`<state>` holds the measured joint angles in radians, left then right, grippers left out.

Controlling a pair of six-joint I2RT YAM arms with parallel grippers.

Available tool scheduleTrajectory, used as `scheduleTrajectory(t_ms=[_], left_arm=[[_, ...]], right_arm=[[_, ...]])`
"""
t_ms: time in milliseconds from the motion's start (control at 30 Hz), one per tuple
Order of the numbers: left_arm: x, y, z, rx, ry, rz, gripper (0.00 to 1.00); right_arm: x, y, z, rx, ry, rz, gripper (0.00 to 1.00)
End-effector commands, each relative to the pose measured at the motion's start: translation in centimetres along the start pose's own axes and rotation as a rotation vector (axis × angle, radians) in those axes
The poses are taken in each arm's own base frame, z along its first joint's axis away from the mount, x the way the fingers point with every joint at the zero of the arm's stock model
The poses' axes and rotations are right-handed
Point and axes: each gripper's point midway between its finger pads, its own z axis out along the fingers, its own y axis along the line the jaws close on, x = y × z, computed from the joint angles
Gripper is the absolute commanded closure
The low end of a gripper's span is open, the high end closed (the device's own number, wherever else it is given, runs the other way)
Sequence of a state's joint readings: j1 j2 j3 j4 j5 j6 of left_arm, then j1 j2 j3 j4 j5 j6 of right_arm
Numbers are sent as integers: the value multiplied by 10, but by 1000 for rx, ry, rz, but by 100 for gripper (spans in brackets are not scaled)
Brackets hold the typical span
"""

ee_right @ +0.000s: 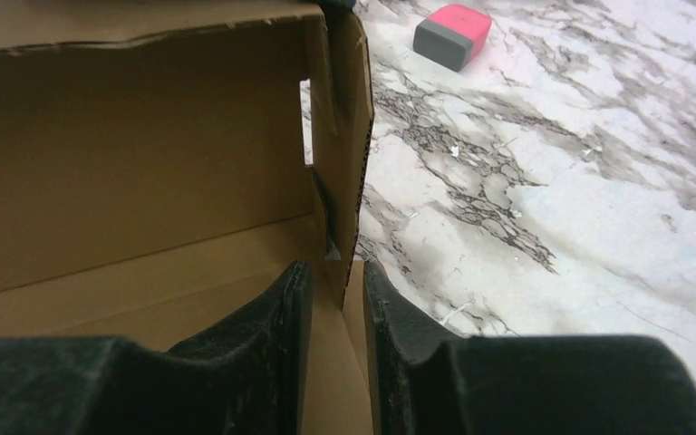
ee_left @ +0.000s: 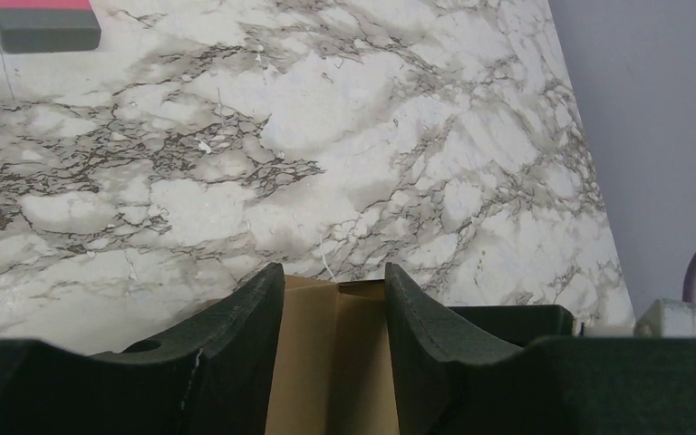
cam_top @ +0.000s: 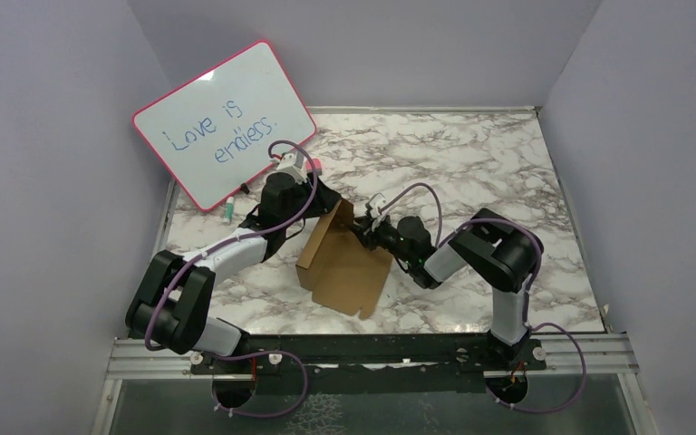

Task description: Fold the paper box

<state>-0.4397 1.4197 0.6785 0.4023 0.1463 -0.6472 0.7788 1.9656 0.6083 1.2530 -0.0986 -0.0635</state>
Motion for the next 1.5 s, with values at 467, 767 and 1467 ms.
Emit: scheduleTrajectory(t_ms=[467,767,1467], left_arm=[[24,13,1,-12,86,46,55],[24,5,1,24,101,49,55],[34,-3,-1,82,137,15,55]], right_arm=[[-30,-53,-7,-93,45,-40,64],[-25,-9,6,-321,42,38,52],[-38,18,6,-446,-23,109,50]])
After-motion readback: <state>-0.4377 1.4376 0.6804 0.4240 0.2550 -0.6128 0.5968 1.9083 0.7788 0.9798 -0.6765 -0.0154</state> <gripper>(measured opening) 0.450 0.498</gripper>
